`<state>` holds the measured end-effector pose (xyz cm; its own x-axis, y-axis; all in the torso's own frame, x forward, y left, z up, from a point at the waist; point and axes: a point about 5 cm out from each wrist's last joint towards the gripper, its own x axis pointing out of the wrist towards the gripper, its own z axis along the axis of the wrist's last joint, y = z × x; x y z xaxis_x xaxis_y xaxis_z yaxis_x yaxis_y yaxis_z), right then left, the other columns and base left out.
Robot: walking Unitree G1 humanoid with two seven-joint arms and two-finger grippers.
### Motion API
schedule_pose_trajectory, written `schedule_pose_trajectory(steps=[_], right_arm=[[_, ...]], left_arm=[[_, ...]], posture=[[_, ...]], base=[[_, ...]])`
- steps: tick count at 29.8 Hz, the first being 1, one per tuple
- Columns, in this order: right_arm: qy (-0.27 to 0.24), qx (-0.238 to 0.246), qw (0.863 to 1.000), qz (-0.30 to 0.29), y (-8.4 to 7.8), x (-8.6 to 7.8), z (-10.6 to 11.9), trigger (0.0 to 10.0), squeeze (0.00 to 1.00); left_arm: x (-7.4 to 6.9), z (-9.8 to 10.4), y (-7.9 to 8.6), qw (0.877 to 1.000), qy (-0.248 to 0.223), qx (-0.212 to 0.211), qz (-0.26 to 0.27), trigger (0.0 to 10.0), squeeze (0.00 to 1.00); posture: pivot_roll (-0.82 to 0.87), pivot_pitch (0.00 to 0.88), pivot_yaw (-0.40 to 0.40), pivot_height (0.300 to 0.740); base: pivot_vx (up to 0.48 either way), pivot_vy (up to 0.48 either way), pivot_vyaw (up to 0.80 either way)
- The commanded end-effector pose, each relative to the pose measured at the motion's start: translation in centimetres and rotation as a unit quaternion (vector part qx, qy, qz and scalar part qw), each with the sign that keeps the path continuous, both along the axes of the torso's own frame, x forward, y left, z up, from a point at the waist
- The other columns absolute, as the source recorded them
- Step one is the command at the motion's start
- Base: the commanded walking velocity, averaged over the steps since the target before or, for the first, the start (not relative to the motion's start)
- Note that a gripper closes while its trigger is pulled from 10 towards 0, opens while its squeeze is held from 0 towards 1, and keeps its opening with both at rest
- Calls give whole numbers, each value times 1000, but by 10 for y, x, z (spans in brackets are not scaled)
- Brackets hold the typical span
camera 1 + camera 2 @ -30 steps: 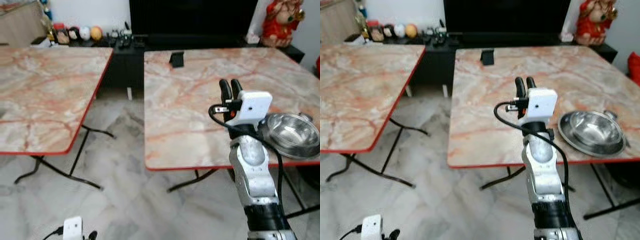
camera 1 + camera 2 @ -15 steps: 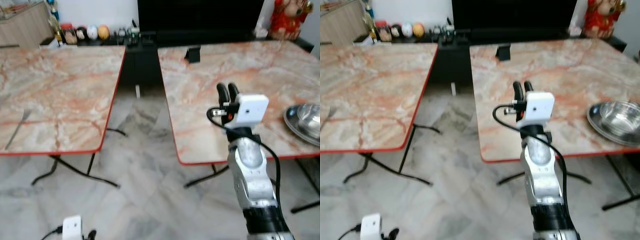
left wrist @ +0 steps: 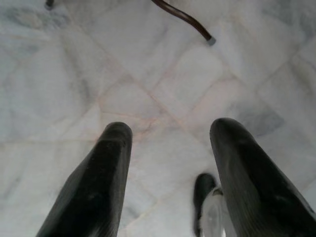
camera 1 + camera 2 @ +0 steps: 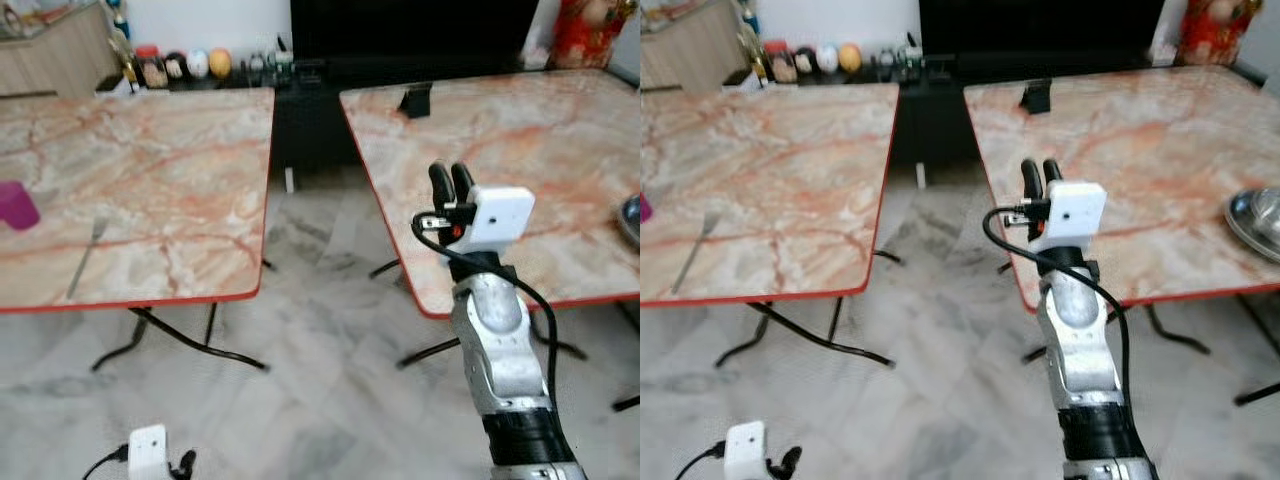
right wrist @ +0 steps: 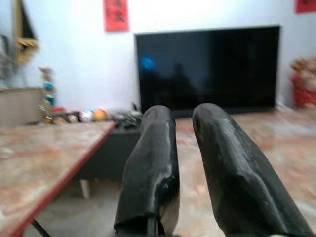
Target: Setting the table
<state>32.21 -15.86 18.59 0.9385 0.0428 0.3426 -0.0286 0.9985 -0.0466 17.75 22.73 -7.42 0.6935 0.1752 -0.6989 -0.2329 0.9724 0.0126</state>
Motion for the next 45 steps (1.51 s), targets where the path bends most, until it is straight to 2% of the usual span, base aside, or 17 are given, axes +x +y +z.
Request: schedule_pose_trajectory(steps=[1, 15, 21, 31, 33, 35, 38, 45], right_arm=[[-15, 2, 1000, 10, 6, 1, 8, 10000, 0], [-13, 2, 1000, 10, 6, 5, 9, 10000, 0], [-14, 5, 1000, 15, 10, 5, 9, 10000, 0], [-19, -17, 999, 20, 12, 5, 11, 10000, 0], [-18, 21, 999, 17, 11, 6, 13, 10000, 0], [-19, 23, 999, 17, 11, 7, 14, 10000, 0], [-22, 3, 999, 26, 14, 8, 15, 10000, 0], [-25, 1, 999, 34, 18, 9, 16, 10000, 0]], left_arm=[[2, 2, 4, 1000, -6, 4, 5, 10000, 0], [15, 9, 1, 999, -33, 7, 5, 10000, 0], [15, 10, 3, 999, -35, 10, 7, 10000, 0], [15, 10, 3, 999, -34, 9, 6, 10000, 0], [15, 10, 2, 999, -34, 8, 6, 10000, 0], [15, 10, 2, 999, -34, 8, 7, 10000, 0], [15, 9, 2, 999, -35, 7, 9, 10000, 0], [13, 8, 2, 999, -32, 7, 12, 10000, 0]], posture=[[-134, 0, 40, 707], [-115, 0, 36, 707], [-112, 0, 36, 707], [-113, 0, 38, 707], [-109, 0, 35, 707], [-107, 0, 31, 707], [-100, 0, 26, 707], [-100, 0, 26, 707]], base=[[0, 334, 0], [0, 334, 0], [0, 335, 0], [0, 334, 0], [0, 334, 0], [0, 334, 0], [0, 334, 0], [0, 334, 0]])
